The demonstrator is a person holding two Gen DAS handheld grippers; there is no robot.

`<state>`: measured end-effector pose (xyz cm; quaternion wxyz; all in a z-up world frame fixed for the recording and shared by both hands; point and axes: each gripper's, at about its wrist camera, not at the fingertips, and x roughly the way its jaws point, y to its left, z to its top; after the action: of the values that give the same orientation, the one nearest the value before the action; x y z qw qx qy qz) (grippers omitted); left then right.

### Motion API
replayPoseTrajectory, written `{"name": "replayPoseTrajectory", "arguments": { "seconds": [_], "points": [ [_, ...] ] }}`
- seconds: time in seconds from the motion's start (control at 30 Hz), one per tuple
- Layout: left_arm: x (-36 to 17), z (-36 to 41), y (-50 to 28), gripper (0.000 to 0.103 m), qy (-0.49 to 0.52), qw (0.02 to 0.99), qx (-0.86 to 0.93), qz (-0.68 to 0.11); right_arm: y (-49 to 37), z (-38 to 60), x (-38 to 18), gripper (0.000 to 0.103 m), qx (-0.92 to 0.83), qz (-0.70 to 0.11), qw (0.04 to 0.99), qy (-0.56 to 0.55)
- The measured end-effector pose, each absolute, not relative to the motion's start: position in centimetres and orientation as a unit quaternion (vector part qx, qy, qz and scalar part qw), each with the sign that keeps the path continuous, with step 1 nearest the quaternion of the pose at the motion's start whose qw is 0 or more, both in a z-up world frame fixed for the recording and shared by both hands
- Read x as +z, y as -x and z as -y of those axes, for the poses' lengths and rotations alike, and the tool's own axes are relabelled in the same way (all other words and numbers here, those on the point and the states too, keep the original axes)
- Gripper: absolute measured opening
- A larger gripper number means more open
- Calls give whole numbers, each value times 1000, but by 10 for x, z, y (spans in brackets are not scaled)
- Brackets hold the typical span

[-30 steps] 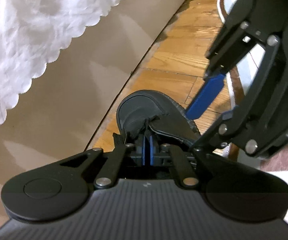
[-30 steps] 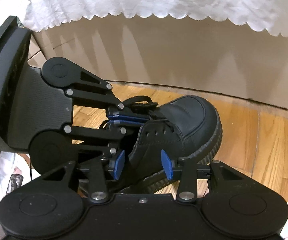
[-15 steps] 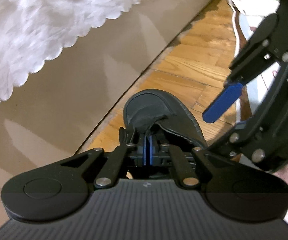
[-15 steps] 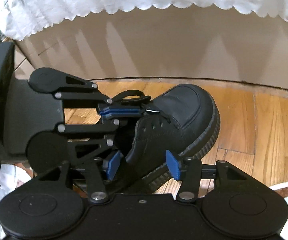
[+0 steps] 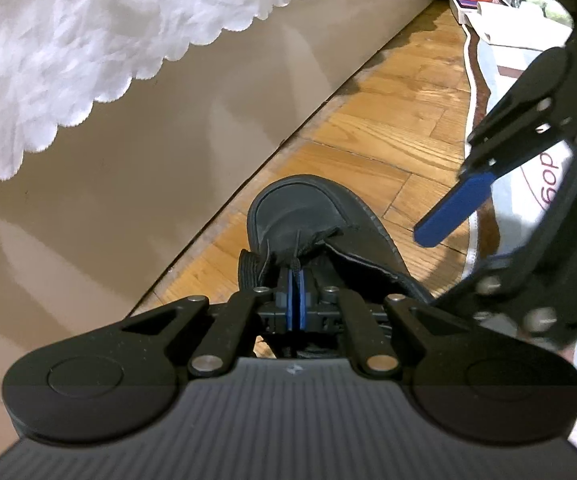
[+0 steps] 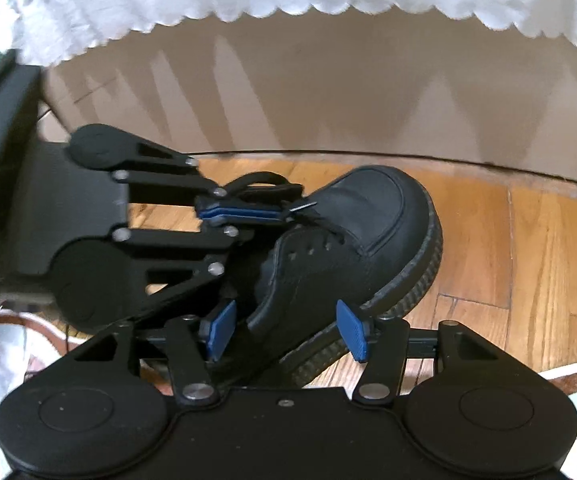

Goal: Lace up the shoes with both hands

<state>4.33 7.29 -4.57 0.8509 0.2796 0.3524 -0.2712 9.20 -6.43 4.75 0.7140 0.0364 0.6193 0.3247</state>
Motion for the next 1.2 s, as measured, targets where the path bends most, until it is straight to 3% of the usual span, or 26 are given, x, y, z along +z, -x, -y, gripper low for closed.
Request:
{"name": "replayPoseTrajectory", "arguments": {
  "seconds": [0.37,0.4,0.43,0.53,0.7,0.8,0.87,0.9,0.97,1.0,1.03,1.07,1.1,1.2],
  "points": [
    [-46,-75,-50,3,-275,843,-281,-367,-94,40,19,71,325,-608,724,21],
    [-46,-73,-50,3,-278,842,-279,-368,-94,43,21,65,338,-599,726,22],
    [-46,-72,-50,3,-281,841,-277,-369,-95,49,25,46,351,-586,730,17],
    [-43,-68,-52,3,-272,842,-269,-380,-113,74,33,19,381,-564,733,-13],
    [-35,-52,-66,3,-246,828,-289,-412,-156,114,34,0,353,-551,756,-7],
    [-38,-36,-64,3,-269,824,-291,-404,-172,131,31,0,315,-556,769,-8],
    [-41,-31,-63,3,-275,823,-290,-402,-174,154,30,4,290,-568,762,-112],
    [-42,-29,-62,3,-283,822,-289,-400,-170,160,31,10,278,-570,759,-147],
    [-43,-28,-59,3,-290,822,-290,-395,-154,153,39,11,294,-564,757,-149],
    [-43,-29,-59,3,-287,823,-290,-394,-145,144,42,22,307,-565,754,-136],
    [-43,-31,-59,3,-283,824,-291,-395,-137,133,42,39,323,-569,747,-120],
    [-42,-32,-60,4,-281,824,-293,-396,-130,123,41,47,340,-572,739,-105],
    [-42,-33,-59,4,-281,824,-294,-395,-126,113,40,51,350,-575,734,-91],
    [-42,-33,-57,5,-297,820,-293,-393,-114,83,29,51,336,-575,746,-10]
  ]
}}
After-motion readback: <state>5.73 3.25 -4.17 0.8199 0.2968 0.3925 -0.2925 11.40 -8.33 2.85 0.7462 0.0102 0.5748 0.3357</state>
